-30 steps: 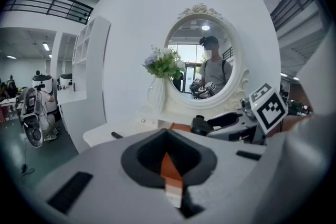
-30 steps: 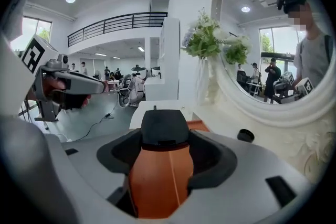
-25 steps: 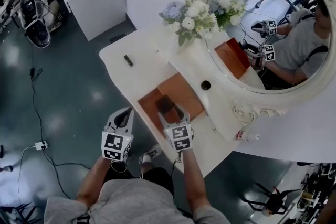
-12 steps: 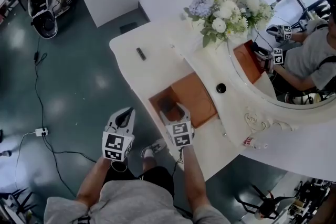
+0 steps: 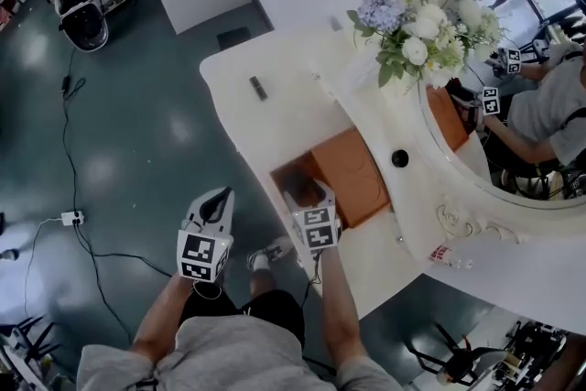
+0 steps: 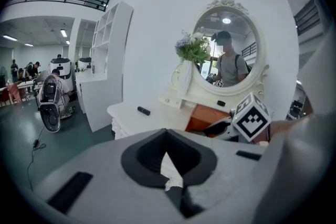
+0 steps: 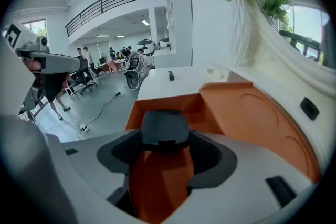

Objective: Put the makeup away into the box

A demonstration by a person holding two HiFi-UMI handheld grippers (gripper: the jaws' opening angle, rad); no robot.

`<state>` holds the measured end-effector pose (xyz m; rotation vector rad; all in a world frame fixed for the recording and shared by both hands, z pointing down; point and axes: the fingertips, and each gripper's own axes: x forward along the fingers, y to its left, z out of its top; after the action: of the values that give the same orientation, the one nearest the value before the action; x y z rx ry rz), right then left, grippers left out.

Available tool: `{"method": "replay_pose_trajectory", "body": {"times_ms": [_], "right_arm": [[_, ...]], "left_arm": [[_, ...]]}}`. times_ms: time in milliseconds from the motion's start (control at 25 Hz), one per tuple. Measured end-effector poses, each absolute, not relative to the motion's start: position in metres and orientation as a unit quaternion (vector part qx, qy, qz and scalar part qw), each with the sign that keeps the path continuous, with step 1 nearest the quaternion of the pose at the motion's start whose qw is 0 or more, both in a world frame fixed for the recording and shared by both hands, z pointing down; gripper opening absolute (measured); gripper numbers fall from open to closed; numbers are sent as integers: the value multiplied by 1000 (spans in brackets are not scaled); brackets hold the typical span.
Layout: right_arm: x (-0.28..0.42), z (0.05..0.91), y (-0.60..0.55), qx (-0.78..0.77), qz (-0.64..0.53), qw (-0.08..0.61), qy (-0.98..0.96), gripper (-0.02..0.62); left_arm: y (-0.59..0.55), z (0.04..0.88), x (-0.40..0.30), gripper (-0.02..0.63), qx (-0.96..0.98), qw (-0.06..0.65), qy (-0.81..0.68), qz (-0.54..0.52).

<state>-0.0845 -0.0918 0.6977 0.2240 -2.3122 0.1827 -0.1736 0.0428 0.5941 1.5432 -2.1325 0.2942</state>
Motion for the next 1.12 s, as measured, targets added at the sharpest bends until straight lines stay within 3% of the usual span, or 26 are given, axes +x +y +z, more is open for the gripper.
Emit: {"method": "replay_pose_trajectory", "body": {"times_ms": [640, 1120], "right_arm": [[-95, 720, -98, 92, 57, 426, -898, 299], [-90, 697, -98, 113, 59, 400, -908, 301]], "left_arm": [[61, 608, -187, 0, 550, 263, -786, 105], [62, 587, -190, 0, 565, 238, -783, 102]]}}
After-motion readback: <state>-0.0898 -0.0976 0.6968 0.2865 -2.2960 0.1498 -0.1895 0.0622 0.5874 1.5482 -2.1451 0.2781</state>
